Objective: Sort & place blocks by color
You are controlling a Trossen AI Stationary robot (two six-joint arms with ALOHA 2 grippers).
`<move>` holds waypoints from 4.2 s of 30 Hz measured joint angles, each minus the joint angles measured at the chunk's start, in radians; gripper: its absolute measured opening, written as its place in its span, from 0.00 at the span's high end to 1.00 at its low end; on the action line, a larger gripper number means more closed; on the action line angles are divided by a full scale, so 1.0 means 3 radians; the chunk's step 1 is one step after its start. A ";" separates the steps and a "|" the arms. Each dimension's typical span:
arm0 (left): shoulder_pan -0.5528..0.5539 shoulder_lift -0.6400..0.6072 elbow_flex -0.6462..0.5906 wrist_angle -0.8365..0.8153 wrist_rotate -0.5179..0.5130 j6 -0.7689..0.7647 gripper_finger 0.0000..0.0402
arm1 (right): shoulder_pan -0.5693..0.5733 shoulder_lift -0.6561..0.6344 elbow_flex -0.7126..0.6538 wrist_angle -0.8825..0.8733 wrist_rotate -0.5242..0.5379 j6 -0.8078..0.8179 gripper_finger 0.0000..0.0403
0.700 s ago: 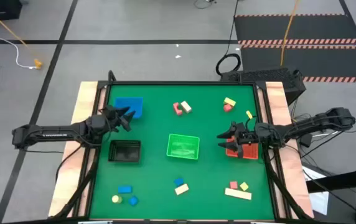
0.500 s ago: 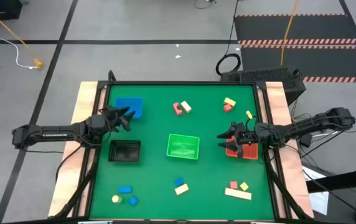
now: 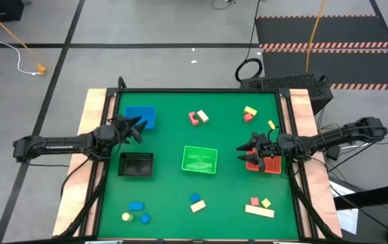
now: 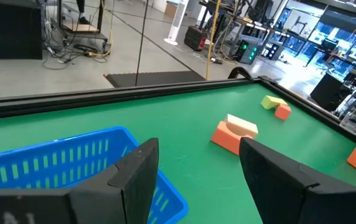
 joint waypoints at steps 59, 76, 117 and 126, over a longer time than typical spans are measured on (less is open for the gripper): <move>-0.0001 0.0000 0.0000 -0.0001 0.0000 0.0000 0.44 | 0.0000 -0.0001 0.0000 0.0000 -0.0001 0.0000 0.51; -0.0001 0.0000 0.0000 -0.0001 0.0001 -0.0001 0.44 | 0.0000 0.0000 0.0001 0.0000 0.0000 0.0000 0.51; 0.0000 0.0001 0.0000 0.0071 0.0000 0.0088 0.44 | 0.0001 0.0001 0.0001 -0.0001 0.0000 0.0000 0.51; 0.0000 -0.0001 0.0000 0.0919 -0.0001 0.0170 0.44 | 0.0000 0.0001 0.0000 0.0000 -0.0001 0.0000 0.51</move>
